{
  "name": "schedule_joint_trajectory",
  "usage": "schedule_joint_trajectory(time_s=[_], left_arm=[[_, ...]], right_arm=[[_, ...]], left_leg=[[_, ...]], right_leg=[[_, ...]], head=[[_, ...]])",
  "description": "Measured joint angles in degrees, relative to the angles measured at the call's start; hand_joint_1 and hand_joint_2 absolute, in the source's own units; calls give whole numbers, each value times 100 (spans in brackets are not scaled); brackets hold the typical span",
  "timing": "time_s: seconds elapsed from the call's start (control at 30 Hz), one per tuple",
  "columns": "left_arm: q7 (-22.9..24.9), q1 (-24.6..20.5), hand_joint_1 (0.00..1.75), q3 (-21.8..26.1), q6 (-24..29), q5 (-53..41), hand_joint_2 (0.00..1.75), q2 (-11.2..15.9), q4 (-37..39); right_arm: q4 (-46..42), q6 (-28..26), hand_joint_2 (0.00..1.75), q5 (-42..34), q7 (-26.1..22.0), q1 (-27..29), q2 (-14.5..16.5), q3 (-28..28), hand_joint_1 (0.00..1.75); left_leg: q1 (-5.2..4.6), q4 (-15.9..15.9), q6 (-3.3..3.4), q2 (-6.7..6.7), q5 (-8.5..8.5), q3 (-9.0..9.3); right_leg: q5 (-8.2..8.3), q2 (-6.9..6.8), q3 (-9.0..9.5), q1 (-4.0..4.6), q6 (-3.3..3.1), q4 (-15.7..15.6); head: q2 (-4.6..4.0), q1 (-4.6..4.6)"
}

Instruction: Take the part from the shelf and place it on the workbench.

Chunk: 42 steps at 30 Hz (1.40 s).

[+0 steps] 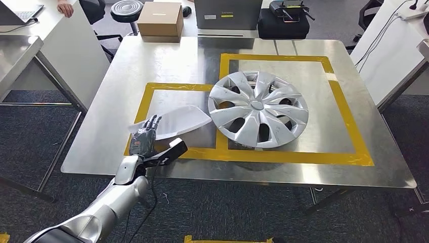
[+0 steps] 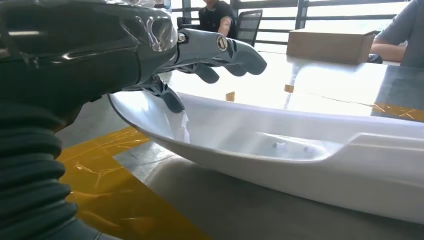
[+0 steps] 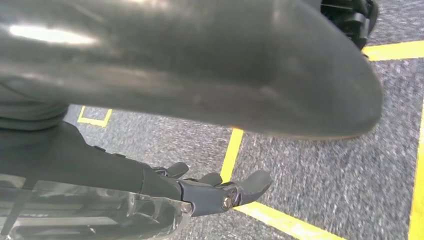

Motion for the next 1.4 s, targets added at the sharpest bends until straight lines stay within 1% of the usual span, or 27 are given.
schedule_joint_trajectory(time_s=[0.07,0.13,0.23,0.27,0.3,0.33,0.4,0.47,0.57,0.63,0.67,0.73,0.77,0.8,0.83,0.9,0.93,1.0,1.1,1.13,1.17,1.23,1.27,1.3,1.33,1.37,1.4], left_arm=[[-23,11,0,21,21,8,0,4,2],[-36,8,0,45,34,11,0,-1,2],[-54,36,0,55,46,11,0,-19,8],[-55,55,0,56,47,11,0,-20,16],[-55,70,0,56,47,11,0,-21,25],[-55,79,0,57,47,11,0,-21,33],[-55,82,0,58,49,11,0,-24,39],[-61,76,0,60,60,12,0,-25,39],[-192,88,0,75,205,65,0,-23,34],[-447,110,0,102,488,167,0,-31,-15],[-624,127,0,117,660,228,0,-40,-69],[-1022,230,0,155,906,318,0,-63,-287],[-1213,323,0,181,953,350,0,-78,-465],[-1389,436,0,204,963,377,0,-97,-704],[-1543,543,0,220,967,422,0,-117,-976],[-1782,703,0,214,968,580,0,-152,-1585],[-1856,760,0,201,968,666,0,-159,-1837],[-2019,880,0,106,969,958,0,-154,-2520],[-2285,1103,0,-175,968,1411,0,-106,-3685],[-2378,1163,0,-287,964,1531,0,-87,-4054],[-2465,1216,0,-403,954,1651,0,-62,-4410],[-2616,1328,0,-648,869,1992,0,14,-5083],[-2682,1393,0,-771,744,2291,0,65,-5395],[-2733,1460,0,-888,522,2716,0,118,-5693],[-2767,1518,0,-991,216,3227,0,167,-5964],[-2783,1571,0,-1080,-193,3831,0,221,-6222],[-2784,1622,0,-1148,-633,4426,0,272,-6445]], right_arm=[[-4,0,0,-13,-1,-6,-16,25,0],[-12,0,0,-19,-1,-14,-32,48,0],[-17,0,0,-20,-1,-21,-60,75,0],[-17,0,0,-20,-1,-19,-69,86,0],[-17,0,0,-20,-1,-18,-74,97,0],[-17,0,0,-20,-1,-20,-80,108,0],[-18,1,0,-20,-1,-30,-91,120,0],[-20,1,0,-22,-1,-37,-96,127,0],[-21,1,0,-61,-10,-35,-94,147,0],[-21,1,0,-122,-37,-41,-92,166,0],[-21,-1,0,-163,-58,-45,-93,180,0],[-21,-20,0,-264,-110,-49,-106,235,0],[-21,-38,0,-321,-139,-48,-115,272,0],[-21,-65,0,-380,-170,-44,-125,309,0],[-21,-92,0,-440,-202,-40,-135,349,0],[-22,-136,0,-562,-278,-39,-140,428,0],[-23,-143,0,-612,-307,-45,-134,462,0],[-23,-146,0,-735,-385,-54,-134,539,0],[-22,-141,0,-919,-505,-50,-154,660,0],[-23,-140,0,-974,-541,-50,-165,697,0],[-24,-141,0,-1031,-574,-51,-179,730,0],[-25,-156,0,-1154,-624,-51,-217,793,0],[-27,-169,0,-1221,-635,-46,-231,826,0],[-29,-182,0,-1290,-639,-40,-246,859,0],[-34,-191,0,-1356,-637,-38,-258,891,0],[-39,-187,0,-1424,-633,-43,-270,925,0],[-43,-163,0,-1491,-627,-59,-283,960,0]], left_leg=[[0,-68,21,6,46,28],[32,-174,66,14,119,86],[39,-215,101,15,159,95],[36,-212,99,14,158,91],[35,-208,96,13,155,88],[37,-200,88,9,150,87],[32,-159,44,-1,120,79],[8,-98,-15,-9,83,49],[7,-52,-67,-9,55,11],[28,145,-122,-3,-90,-82],[41,407,-155,0,-240,-206],[61,1185,-202,4,-584,-575],[65,1501,-208,5,-676,-735],[66,1629,-199,5,-662,-813],[63,1516,-173,5,-535,-777],[40,783,-63,2,-127,-449],[21,417,-2,3,14,-275],[-24,40,80,2,84,-99],[-14,-89,106,-5,112,-23],[4,-144,115,-4,145,14],[22,-195,124,1,175,49],[24,-214,138,7,192,52],[23,-212,138,9,191,49],[22,-210,135,8,189,49],[26,-205,130,4,186,49],[32,-195,116,-2,178,51],[35,-171,92,-8,162,49]], right_leg=[[12,-8,-9,-6,42,-8],[-124,-16,-131,0,46,228],[-546,-20,-612,2,-2,1264],[-607,-20,-725,2,8,1504],[-591,-21,-744,0,38,1548],[-497,-22,-657,-5,84,1373],[-223,-26,-264,-20,168,599],[-75,-17,12,-21,150,61],[-64,-1,40,-19,68,6],[-63,2,51,-46,18,0],[-65,2,57,-55,-8,-3],[-74,1,61,-42,-41,-1],[-77,3,64,-34,-45,0],[-79,6,69,-25,-47,1],[-81,11,76,-13,-49,1],[-84,24,96,6,-51,-4],[-85,30,98,27,-51,-5],[-81,34,83,34,-40,-12],[-87,19,62,44,18,-9],[-152,12,14,47,24,92],[-267,4,-85,48,16,308],[-597,0,-419,21,-15,1051],[-720,-1,-579,7,-5,1404],[-765,-2,-660,-11,32,1592],[-725,-4,-638,-30,87,1565],[-601,-7,-492,-54,156,1286],[-445,-13,-267,-80,224,856]], head=[[0,-2],[0,5],[0,14],[0,14],[0,14],[0,14],[0,15],[0,9],[0,5],[0,0],[0,-3],[0,-6],[0,-7],[0,-8],[0,-8],[0,-6],[0,-2],[0,-1],[0,-3],[0,-1],[0,5],[0,7],[0,7],[0,6],[0,7],[0,8],[0,9]])
